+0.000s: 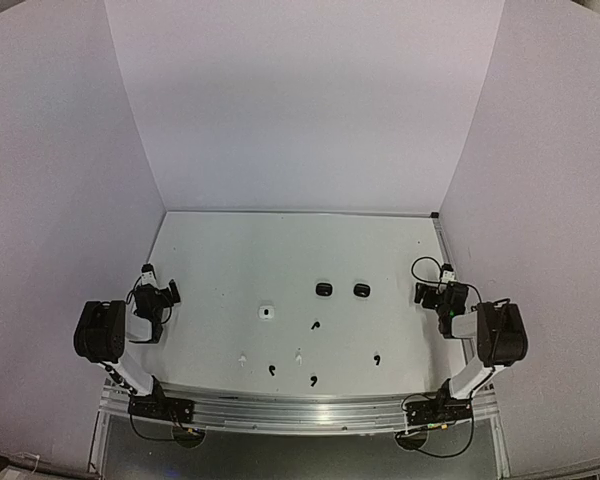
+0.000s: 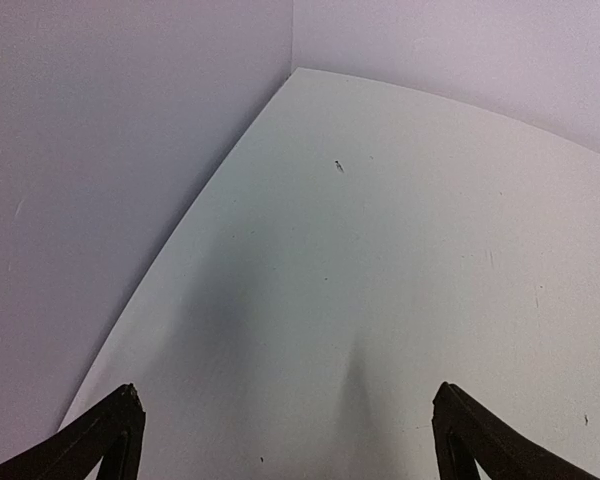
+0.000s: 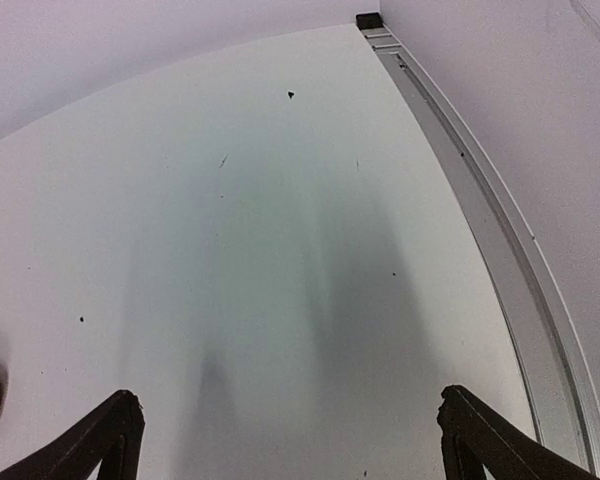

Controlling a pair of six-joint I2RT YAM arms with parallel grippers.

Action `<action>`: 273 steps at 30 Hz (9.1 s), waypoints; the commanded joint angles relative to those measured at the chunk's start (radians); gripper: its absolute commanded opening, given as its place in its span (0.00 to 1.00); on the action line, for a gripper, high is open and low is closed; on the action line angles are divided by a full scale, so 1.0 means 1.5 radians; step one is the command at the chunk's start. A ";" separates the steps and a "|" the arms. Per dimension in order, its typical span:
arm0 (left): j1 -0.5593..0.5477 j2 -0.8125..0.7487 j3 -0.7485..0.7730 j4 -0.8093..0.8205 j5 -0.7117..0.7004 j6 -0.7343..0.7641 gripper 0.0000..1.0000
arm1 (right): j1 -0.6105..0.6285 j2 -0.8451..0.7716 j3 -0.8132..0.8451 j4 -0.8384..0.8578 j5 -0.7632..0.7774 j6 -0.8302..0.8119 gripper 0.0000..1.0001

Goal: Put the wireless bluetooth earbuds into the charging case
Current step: Pick up the charging case from the center of the board, then pass from the right arm to the left, then pass from the left arm to the right, then pass from the right arm to the left

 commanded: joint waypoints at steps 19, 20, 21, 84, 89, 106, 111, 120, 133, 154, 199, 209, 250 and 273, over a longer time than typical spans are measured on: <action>-0.028 -0.289 0.230 -0.420 0.057 -0.090 1.00 | 0.335 0.218 0.778 -1.046 0.181 0.360 0.89; -0.035 -0.295 0.238 -0.440 0.070 -0.094 1.00 | 0.345 0.243 0.812 -1.074 0.181 0.369 0.89; -0.052 -0.298 0.248 -0.460 0.081 -0.096 1.00 | 0.350 0.266 0.840 -1.102 0.173 0.376 0.90; -0.434 -0.258 0.381 -0.042 0.374 0.212 0.63 | 0.760 0.178 0.938 -0.230 0.173 0.280 0.00; -0.446 -0.247 0.400 -0.057 0.384 0.192 0.51 | 0.778 0.185 0.934 -0.213 0.181 0.276 0.00; -0.453 -0.285 0.421 -0.144 0.364 0.151 0.00 | 0.784 0.183 0.912 -0.208 0.165 0.254 0.38; -0.447 -0.301 0.441 -0.257 0.421 0.100 0.00 | 0.774 0.129 0.888 -0.239 0.099 0.155 0.82; -0.360 -0.287 0.464 -0.284 0.704 -0.141 0.00 | 0.677 0.002 0.804 -0.365 -0.214 0.094 0.82; -0.356 -0.245 0.502 -0.348 0.846 -0.137 0.00 | 0.667 0.085 0.923 -0.566 -0.333 0.065 0.62; -0.364 -0.230 0.526 -0.391 0.871 -0.086 0.00 | 0.668 0.204 1.033 -0.578 -0.428 0.141 0.34; -0.359 -0.187 0.735 -1.254 0.775 0.680 0.67 | 0.754 0.118 0.996 -0.810 -0.216 -0.307 0.00; -0.376 -0.176 0.748 -1.279 0.760 0.692 0.47 | 0.771 0.153 1.044 -0.810 -0.187 -0.341 0.00; -0.379 -0.193 0.719 -1.199 0.779 0.670 0.29 | 0.771 0.207 1.085 -0.811 -0.191 -0.302 0.00; -0.379 -0.192 0.703 -1.225 0.734 0.694 0.24 | 0.771 0.188 1.073 -0.810 -0.179 -0.300 0.00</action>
